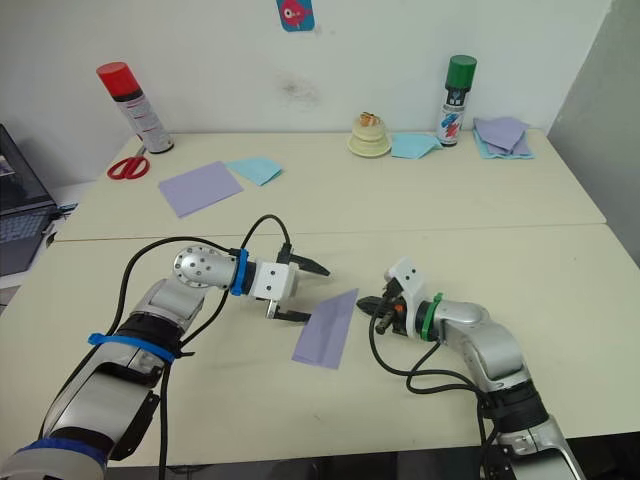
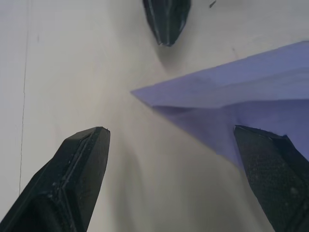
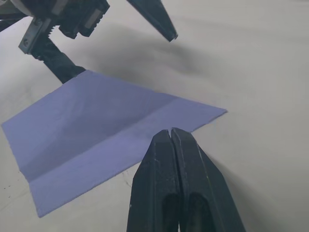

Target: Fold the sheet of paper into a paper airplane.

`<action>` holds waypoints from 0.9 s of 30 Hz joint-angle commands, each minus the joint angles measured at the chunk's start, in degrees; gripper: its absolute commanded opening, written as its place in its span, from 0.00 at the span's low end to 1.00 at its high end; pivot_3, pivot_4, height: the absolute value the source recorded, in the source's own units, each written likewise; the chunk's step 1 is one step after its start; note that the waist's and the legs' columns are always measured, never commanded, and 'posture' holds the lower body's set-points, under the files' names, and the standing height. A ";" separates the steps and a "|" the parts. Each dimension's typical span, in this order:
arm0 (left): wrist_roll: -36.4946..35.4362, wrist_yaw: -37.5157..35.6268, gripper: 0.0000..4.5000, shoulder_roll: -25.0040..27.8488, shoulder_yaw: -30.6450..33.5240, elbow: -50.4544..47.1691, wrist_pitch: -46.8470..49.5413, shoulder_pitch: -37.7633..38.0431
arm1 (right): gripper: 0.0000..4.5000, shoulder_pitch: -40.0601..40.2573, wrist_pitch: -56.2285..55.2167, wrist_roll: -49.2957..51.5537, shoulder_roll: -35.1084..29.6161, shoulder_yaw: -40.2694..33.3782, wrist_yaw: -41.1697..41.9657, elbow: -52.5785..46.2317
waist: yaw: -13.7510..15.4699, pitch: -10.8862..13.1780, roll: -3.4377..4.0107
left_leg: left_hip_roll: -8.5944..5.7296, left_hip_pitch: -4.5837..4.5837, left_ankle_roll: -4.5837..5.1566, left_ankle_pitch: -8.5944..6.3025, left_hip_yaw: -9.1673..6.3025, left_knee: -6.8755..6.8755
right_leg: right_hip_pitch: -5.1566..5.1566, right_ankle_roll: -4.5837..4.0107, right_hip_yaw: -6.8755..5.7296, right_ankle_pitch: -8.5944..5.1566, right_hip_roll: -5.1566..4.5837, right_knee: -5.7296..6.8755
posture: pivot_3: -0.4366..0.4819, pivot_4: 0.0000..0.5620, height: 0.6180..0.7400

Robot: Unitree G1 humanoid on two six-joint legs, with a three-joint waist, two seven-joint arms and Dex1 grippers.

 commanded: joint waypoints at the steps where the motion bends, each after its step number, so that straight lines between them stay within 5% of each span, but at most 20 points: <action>1: 0.90 -2.82 1.00 -0.19 -0.84 4.17 -6.32 -4.20 | 0.00 0.64 0.14 1.48 -0.40 -1.58 -0.54 -3.58 | -0.05 0.00 0.00 | 0.01 0.00 0.00 0.00 0.00 0.00 | 0.00 0.00 -0.01 0.00 0.01 0.01 | 0.48 0.27 1.00; 7: 0.67 -8.13 0.96 -2.03 -2.43 9.21 -15.09 -7.12 | 0.00 1.65 0.73 1.67 -0.23 -2.12 -1.65 -4.60 | -0.20 0.00 0.00 | -0.03 -0.03 -0.01 0.01 0.04 0.02 | -0.01 0.01 0.03 -0.01 0.01 -0.05 | 0.48 0.27 1.00; 19: 2.54 -9.63 0.13 -2.79 -4.32 13.44 -22.16 -9.39 | 0.00 1.37 0.07 1.43 -0.36 -2.41 -1.69 -3.12 | -0.53 0.01 -0.01 | -0.03 -0.02 0.01 0.01 0.01 0.03 | 0.00 0.02 0.01 -0.01 0.02 -0.01 | 0.48 0.27 1.00; 21: 1.87 -9.41 0.00 -2.38 -3.63 11.39 -19.42 -9.28 | 0.00 1.22 -0.40 1.26 -0.33 -2.49 -1.68 -2.62 | -0.71 0.01 -0.01 | -0.02 -0.02 0.01 0.01 0.01 0.03 | 0.00 0.02 0.01 -0.01 0.03 -0.01 | 0.48 0.27 1.00; 27: 5.50 -8.67 0.00 6.54 -1.85 -15.35 8.54 -3.19 | 0.00 1.14 -4.32 -0.21 -0.57 -2.01 -1.29 -1.36 | -1.64 0.01 -0.01 | -0.01 0.00 0.02 0.01 -0.02 0.02 | 0.00 0.02 0.04 -0.02 0.06 0.01 | 0.48 0.27 1.00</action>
